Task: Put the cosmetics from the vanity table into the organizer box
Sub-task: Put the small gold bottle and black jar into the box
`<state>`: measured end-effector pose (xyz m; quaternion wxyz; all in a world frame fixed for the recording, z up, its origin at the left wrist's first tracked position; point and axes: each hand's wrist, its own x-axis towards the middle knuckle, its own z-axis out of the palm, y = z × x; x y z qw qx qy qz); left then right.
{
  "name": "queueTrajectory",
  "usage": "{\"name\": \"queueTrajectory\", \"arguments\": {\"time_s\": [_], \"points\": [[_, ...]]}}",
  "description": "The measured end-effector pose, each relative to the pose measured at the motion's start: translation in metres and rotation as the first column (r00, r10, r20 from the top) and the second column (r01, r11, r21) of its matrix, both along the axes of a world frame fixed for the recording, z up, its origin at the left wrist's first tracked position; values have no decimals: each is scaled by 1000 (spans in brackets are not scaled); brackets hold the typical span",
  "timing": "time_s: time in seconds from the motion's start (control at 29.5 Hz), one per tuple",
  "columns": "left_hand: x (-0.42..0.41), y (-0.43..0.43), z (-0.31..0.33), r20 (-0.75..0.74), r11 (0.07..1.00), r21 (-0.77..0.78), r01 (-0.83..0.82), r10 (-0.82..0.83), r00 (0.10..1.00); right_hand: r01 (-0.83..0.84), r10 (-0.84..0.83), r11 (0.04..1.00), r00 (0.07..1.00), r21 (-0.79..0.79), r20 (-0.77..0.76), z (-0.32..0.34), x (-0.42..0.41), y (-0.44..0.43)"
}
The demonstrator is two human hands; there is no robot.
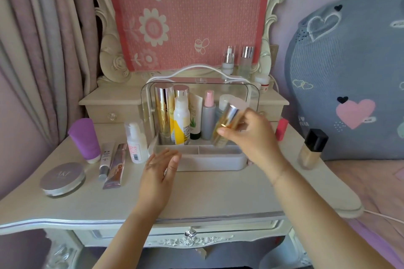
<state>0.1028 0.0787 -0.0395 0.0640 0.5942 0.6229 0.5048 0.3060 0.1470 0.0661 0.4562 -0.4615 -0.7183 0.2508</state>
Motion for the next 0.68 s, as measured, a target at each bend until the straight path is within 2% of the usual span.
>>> {"name": "queueTrajectory", "arguments": {"time_s": [0.24, 0.68], "points": [[-1, 2, -2, -4, 1000, 4, 8, -8, 1000, 37, -16, 993, 984, -113, 179, -37, -67, 63], [-2, 3, -2, 7, 1000, 20, 9, -9, 1000, 84, -34, 988, 937, -131, 348, -61, -85, 81]]}}
